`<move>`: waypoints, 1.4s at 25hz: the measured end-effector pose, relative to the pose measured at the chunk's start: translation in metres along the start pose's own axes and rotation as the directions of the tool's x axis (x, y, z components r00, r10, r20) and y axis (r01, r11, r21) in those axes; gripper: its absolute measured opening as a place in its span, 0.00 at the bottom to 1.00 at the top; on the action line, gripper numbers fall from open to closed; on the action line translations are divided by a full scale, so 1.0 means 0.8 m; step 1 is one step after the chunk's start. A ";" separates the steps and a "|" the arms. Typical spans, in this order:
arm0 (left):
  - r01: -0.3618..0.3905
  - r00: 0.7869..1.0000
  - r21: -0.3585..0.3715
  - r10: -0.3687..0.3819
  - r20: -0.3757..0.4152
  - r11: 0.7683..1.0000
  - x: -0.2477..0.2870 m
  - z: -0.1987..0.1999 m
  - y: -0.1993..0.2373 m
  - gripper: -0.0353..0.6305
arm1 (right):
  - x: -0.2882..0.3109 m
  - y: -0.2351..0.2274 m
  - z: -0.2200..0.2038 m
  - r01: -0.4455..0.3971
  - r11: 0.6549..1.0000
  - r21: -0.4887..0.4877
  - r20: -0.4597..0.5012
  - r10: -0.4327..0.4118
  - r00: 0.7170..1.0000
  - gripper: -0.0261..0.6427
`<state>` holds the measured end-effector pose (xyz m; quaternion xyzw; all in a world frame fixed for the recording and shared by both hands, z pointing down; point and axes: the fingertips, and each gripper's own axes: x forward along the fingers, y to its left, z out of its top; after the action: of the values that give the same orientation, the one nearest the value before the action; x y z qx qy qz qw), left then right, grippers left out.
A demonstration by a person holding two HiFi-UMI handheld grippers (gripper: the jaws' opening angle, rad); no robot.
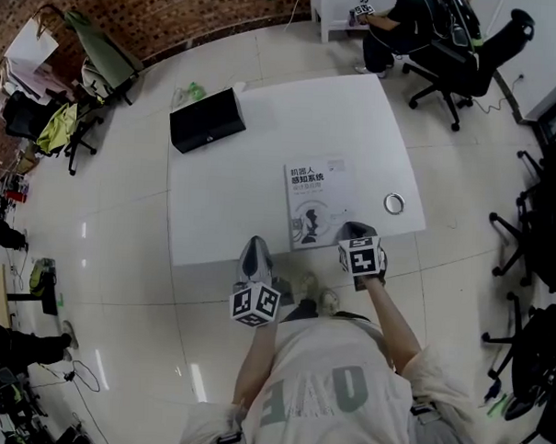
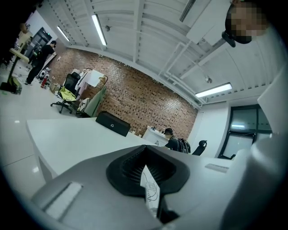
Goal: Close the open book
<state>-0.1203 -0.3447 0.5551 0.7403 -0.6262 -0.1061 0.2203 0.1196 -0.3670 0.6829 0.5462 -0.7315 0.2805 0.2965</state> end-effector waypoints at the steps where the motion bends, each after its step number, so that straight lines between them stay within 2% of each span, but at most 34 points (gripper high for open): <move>1: 0.006 1.000 -0.003 -0.006 0.004 1.000 0.001 0.003 0.000 0.07 | 0.000 -0.002 0.000 0.009 1.000 0.023 0.007 -0.009 1.000 0.05; 3: 0.009 1.000 -0.011 -0.009 -0.005 1.000 0.001 0.004 0.002 0.07 | -0.001 -0.002 0.001 0.030 0.999 0.038 0.012 -0.031 0.999 0.05; 7: 0.018 0.999 -0.048 -0.019 -0.026 0.999 -0.003 0.001 0.015 0.08 | 0.001 -0.001 0.002 0.049 0.999 0.001 -0.003 -0.049 0.999 0.05; 13: 0.045 0.998 -0.128 -0.050 -0.032 0.991 -0.023 0.004 0.048 0.08 | -0.002 -0.005 -0.007 0.064 0.995 0.073 -0.038 -0.061 0.997 0.05; 15: 0.065 0.998 -0.126 -0.066 -0.001 0.990 -0.025 0.025 0.057 0.08 | -0.009 -0.003 0.007 0.013 0.988 0.157 0.005 -0.014 1.000 0.05; 17: 0.091 0.996 -0.111 -0.089 0.026 0.990 -0.039 0.042 0.057 0.08 | -0.040 0.006 0.013 -0.054 0.974 0.222 0.103 0.032 0.994 0.05; 20: 0.120 0.992 -0.028 -0.119 0.052 0.992 -0.078 0.057 0.050 0.08 | -0.111 0.041 0.000 -0.130 0.962 0.238 0.239 0.072 0.968 0.05; 23: 0.141 0.987 0.058 -0.145 0.070 0.988 -0.137 0.059 0.028 0.08 | -0.186 0.075 -0.045 -0.196 0.947 0.256 0.316 0.110 0.942 0.05; 26: 0.201 0.975 0.115 -0.210 0.072 0.973 -0.228 0.047 -0.016 0.08 | -0.268 0.099 -0.115 -0.223 0.947 0.231 0.353 0.131 0.926 0.05; 29: 0.239 0.965 0.138 -0.251 0.080 0.961 -0.327 0.034 -0.051 0.08 | -0.352 0.118 -0.175 -0.242 0.949 0.201 0.398 0.146 0.905 0.05; 32: 0.228 0.965 0.155 -0.244 0.094 0.961 -0.422 0.031 -0.069 0.08 | -0.439 0.142 -0.222 -0.266 0.947 0.180 0.452 0.161 0.878 0.05; 35: 0.230 0.964 0.180 -0.249 0.091 0.956 -0.490 0.036 -0.086 0.08 | -0.512 0.164 -0.254 -0.302 0.938 0.172 0.492 0.184 0.851 0.05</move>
<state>-0.1477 0.0398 0.4518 0.8196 -0.5498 -0.1204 0.1072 0.1119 0.0737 0.5043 0.5321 -0.8048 0.2630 0.0036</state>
